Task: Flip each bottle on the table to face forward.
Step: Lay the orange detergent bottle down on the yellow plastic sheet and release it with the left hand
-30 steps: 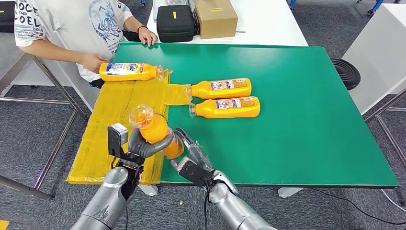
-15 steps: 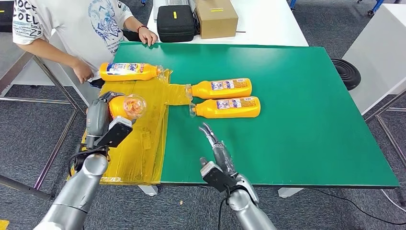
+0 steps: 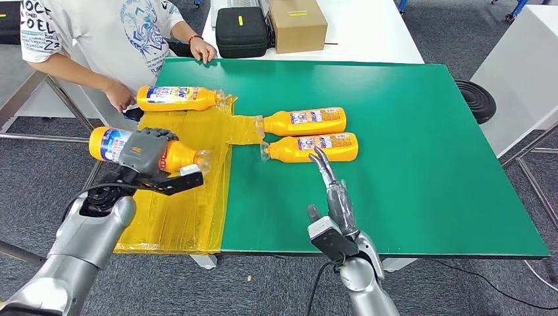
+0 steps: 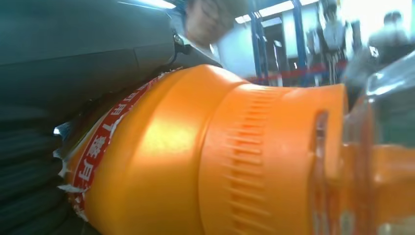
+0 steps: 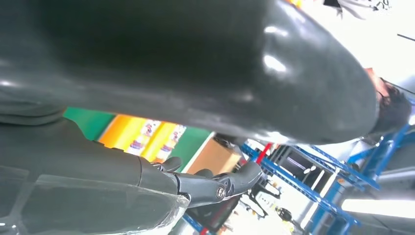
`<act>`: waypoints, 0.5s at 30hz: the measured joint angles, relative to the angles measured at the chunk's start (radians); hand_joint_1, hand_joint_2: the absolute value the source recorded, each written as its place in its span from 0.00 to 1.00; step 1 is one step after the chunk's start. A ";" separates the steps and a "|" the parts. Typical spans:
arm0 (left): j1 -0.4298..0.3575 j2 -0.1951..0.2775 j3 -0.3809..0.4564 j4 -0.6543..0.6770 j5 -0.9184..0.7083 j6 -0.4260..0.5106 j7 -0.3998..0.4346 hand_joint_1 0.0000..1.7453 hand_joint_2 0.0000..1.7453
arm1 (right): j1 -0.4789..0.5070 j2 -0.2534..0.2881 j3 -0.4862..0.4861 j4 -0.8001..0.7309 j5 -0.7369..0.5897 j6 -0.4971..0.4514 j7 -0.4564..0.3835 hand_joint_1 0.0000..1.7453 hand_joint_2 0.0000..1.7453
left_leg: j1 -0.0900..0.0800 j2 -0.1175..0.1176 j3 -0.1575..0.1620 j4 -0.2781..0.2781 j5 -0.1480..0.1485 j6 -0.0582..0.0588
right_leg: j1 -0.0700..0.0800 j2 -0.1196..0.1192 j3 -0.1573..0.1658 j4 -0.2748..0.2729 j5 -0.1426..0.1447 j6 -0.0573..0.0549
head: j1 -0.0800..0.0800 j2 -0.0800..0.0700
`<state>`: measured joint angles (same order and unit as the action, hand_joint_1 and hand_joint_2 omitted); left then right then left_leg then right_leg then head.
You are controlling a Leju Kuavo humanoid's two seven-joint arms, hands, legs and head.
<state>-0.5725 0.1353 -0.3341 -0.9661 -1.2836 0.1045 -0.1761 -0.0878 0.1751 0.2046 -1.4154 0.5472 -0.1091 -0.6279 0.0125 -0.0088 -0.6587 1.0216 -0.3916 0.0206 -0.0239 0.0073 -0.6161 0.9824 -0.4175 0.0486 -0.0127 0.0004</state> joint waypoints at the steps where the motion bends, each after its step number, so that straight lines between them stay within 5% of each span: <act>1: 0.000 0.000 -0.018 0.026 -0.011 -0.002 0.003 1.00 1.00 | 0.003 0.000 -0.004 -0.010 0.000 0.001 0.000 0.00 0.00 | 0.000 0.000 0.000 0.000 0.000 0.000 | 0.000 0.000 0.000 0.000 0.000 0.000 | 0.000 0.000; 15: -0.015 -0.010 -0.124 0.216 -0.031 -0.030 -0.001 1.00 1.00 | 0.018 0.000 -0.027 -0.069 0.000 0.001 0.000 0.00 0.00 | 0.000 0.000 0.000 0.000 0.000 0.000 | 0.000 0.000 -0.001 0.000 0.000 0.000 | 0.000 0.000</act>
<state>-0.5879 0.1255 -0.4579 -0.7500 -1.3149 0.0743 -0.1773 -0.0696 0.1755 0.1775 -1.4841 0.5475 -0.1080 -0.6279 0.0126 -0.0086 -0.6591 1.0216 -0.3916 0.0205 -0.0237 0.0074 -0.6169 0.9823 -0.4176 0.0485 -0.0128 0.0004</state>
